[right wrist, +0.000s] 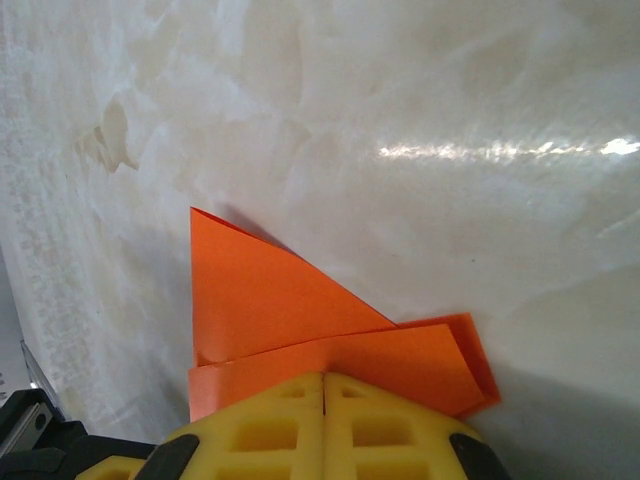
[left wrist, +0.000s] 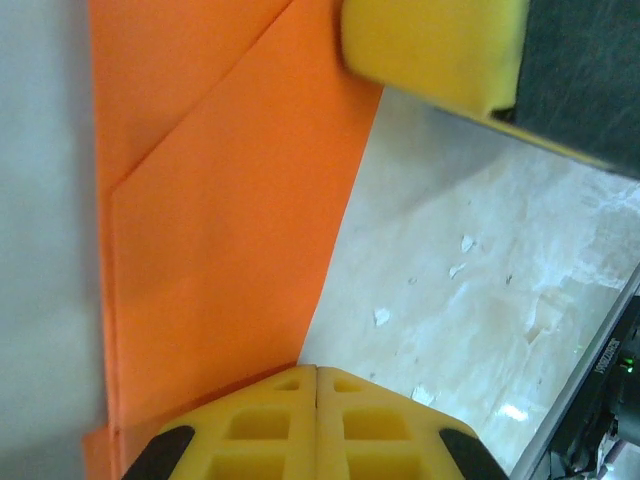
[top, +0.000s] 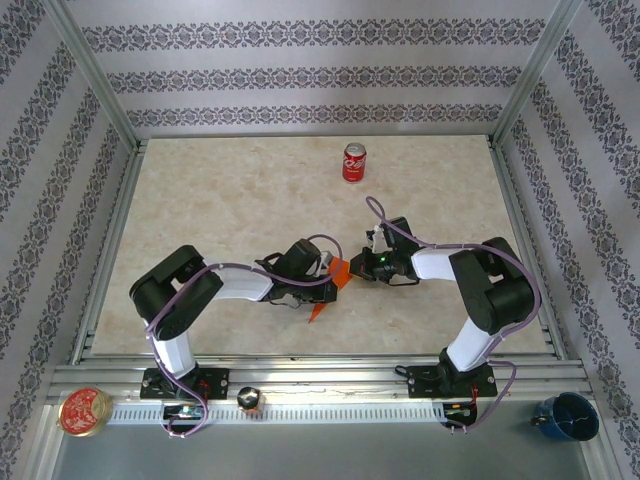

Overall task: Fold a paper plane with a square sheet of paper (pick it up from the middle)
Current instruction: Fold the wing for the fifth time at the center of the table.

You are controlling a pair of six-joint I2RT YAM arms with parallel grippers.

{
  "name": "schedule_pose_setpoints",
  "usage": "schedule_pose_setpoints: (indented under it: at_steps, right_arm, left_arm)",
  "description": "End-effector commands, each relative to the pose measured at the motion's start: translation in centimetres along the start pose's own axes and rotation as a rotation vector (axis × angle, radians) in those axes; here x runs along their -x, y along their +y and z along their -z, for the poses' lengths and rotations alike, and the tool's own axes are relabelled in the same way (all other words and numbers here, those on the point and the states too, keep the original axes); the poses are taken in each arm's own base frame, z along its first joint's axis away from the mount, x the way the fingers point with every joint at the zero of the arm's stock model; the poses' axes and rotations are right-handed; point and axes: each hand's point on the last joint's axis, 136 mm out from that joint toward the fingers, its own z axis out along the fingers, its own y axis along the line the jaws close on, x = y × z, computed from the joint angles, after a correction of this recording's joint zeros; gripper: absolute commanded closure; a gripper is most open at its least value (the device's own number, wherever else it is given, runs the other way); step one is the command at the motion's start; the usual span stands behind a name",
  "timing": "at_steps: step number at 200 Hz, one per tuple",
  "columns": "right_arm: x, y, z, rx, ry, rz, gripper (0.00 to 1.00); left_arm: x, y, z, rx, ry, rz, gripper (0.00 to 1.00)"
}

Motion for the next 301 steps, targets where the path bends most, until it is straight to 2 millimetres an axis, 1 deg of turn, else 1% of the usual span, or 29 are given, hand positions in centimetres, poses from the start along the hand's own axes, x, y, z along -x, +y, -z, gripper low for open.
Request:
schedule_pose_setpoints:
  at_steps: [1, 16, 36, 48, 77, 85, 103, 134, 168, 203, 211, 223, 237, 247, 262, 276, 281, 290, 301]
  right_arm:
    - [-1.4, -3.7, -0.7, -0.117, 0.029, -0.056, 1.00]
    - [-1.4, -3.7, -0.5, -0.121, 0.027, -0.057, 1.00]
    - [-1.3, -3.8, -0.2, -0.150, 0.020, -0.048, 1.00]
    - [-1.3, -3.9, -0.1, -0.158, 0.015, -0.047, 1.00]
    - [-1.5, -3.9, -0.1, -0.154, 0.022, -0.053, 1.00]
    - [-1.5, -3.9, -0.1, -0.153, 0.023, -0.053, 1.00]
    - [-1.6, -4.0, -0.1, -0.155, 0.023, -0.054, 1.00]
    - [-1.7, -4.0, 0.0, -0.159, 0.026, -0.055, 1.00]
    - [-1.7, -4.2, -0.1, -0.165, 0.027, -0.059, 1.00]
    - [-1.7, -3.9, -0.1, -0.153, 0.027, -0.058, 1.00]
    - [-1.6, -3.8, -0.1, -0.149, 0.028, -0.056, 1.00]
    - [-1.5, -3.5, -0.1, -0.139, 0.027, -0.053, 1.00]
    - [-1.3, -2.9, -0.1, -0.115, 0.024, -0.046, 1.00]
    - [-1.1, -2.4, -0.2, -0.098, 0.023, -0.037, 1.00]
    - [-0.5, -1.1, -0.2, -0.071, 0.025, -0.007, 1.00]
    - [0.0, 0.3, 0.1, -0.040, 0.023, 0.026, 1.00]
    - [0.2, 0.9, 0.2, -0.029, 0.019, 0.036, 1.00]
    - [0.4, 1.7, 0.7, -0.010, 0.007, 0.052, 0.96]
    - [0.7, 2.6, 1.3, 0.006, -0.012, 0.069, 0.90]
  left_arm:
    - [-2.3, 1.1, 1.1, 0.044, 0.070, 0.026, 0.94]
    - [-2.3, 0.9, 2.0, 0.056, 0.061, 0.019, 0.93]
    - [-2.0, -0.8, 2.8, -0.001, 0.050, 0.005, 0.94]
    - [-2.4, -0.9, 2.9, -0.017, 0.052, 0.010, 0.94]
    - [-4.3, 1.0, 2.6, 0.017, 0.090, 0.034, 0.96]
    - [-4.7, 1.2, 2.6, 0.013, 0.097, 0.039, 0.97]
    - [-5.6, 2.1, 2.9, 0.023, 0.103, 0.051, 0.97]
    - [-7.6, 4.2, 3.4, 0.080, 0.134, 0.062, 0.97]
    - [-8.5, 4.8, 4.4, 0.095, 0.129, 0.065, 0.97]
    - [-9.2, 5.4, 5.2, 0.124, 0.131, 0.059, 0.97]
    - [-9.1, 5.4, 5.4, 0.126, 0.126, 0.057, 0.97]
    - [-8.8, 4.9, 5.9, 0.116, 0.107, 0.045, 0.97]
    - [-7.7, 3.8, 6.7, 0.092, 0.051, 0.018, 0.97]
    - [-6.8, 3.4, 7.5, 0.092, 0.001, 0.002, 0.98]
    - [-5.7, 3.5, 8.4, 0.102, -0.063, 0.005, 0.95]
    - [-4.5, 3.7, 8.6, 0.079, -0.104, 0.036, 0.94]
    - [-4.0, 3.5, 8.6, 0.062, -0.114, 0.046, 0.91]
    - [-3.0, 3.3, 8.5, 0.045, -0.120, 0.056, 0.87]
    - [-1.9, 2.9, 8.2, 0.040, -0.112, 0.051, 0.86]
